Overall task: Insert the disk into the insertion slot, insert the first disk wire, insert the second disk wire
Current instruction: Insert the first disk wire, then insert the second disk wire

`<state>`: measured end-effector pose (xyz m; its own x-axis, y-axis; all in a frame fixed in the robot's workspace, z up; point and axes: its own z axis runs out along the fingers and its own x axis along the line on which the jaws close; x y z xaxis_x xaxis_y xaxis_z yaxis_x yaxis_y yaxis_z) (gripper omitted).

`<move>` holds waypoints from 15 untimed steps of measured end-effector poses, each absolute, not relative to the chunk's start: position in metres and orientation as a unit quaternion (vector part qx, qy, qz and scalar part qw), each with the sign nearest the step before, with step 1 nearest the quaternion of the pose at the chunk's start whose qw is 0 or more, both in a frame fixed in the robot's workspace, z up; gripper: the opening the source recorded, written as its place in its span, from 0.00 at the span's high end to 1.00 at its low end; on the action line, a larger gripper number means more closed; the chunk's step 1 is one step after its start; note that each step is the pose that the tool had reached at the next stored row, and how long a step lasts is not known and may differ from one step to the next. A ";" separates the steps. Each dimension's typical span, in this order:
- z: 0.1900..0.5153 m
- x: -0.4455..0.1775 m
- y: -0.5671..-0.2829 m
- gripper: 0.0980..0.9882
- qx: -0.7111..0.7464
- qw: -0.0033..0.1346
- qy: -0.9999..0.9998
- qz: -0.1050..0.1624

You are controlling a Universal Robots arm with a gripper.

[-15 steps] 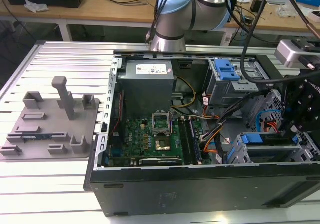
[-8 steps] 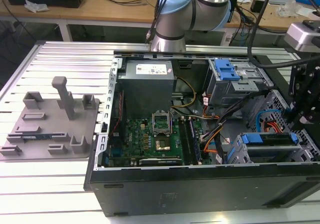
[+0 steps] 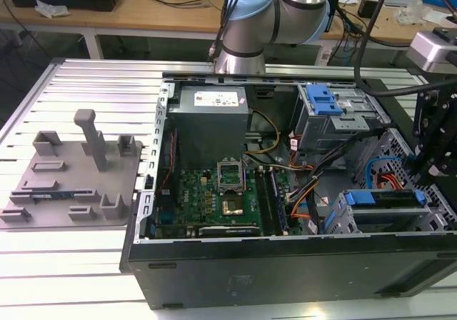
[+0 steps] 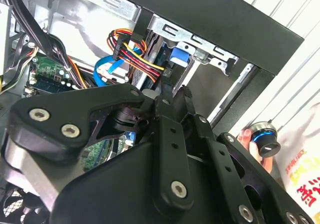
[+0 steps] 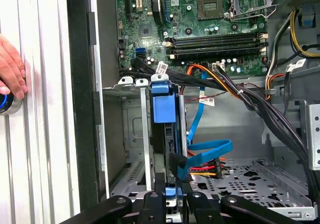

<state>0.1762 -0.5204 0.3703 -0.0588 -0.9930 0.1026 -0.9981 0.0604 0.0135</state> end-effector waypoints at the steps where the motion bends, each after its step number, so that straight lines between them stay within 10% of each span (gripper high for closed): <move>1: 0.370 0.176 -0.520 0.84 0.685 0.042 -0.727 0.030; 9: 0.370 0.177 -0.519 0.84 0.685 0.045 -0.727 0.031; 15: 0.375 0.182 -0.510 0.84 0.682 0.107 -0.722 0.041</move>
<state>0.1818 -0.5102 0.3746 -0.0468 -0.9765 0.2104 -0.9940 0.0664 0.0869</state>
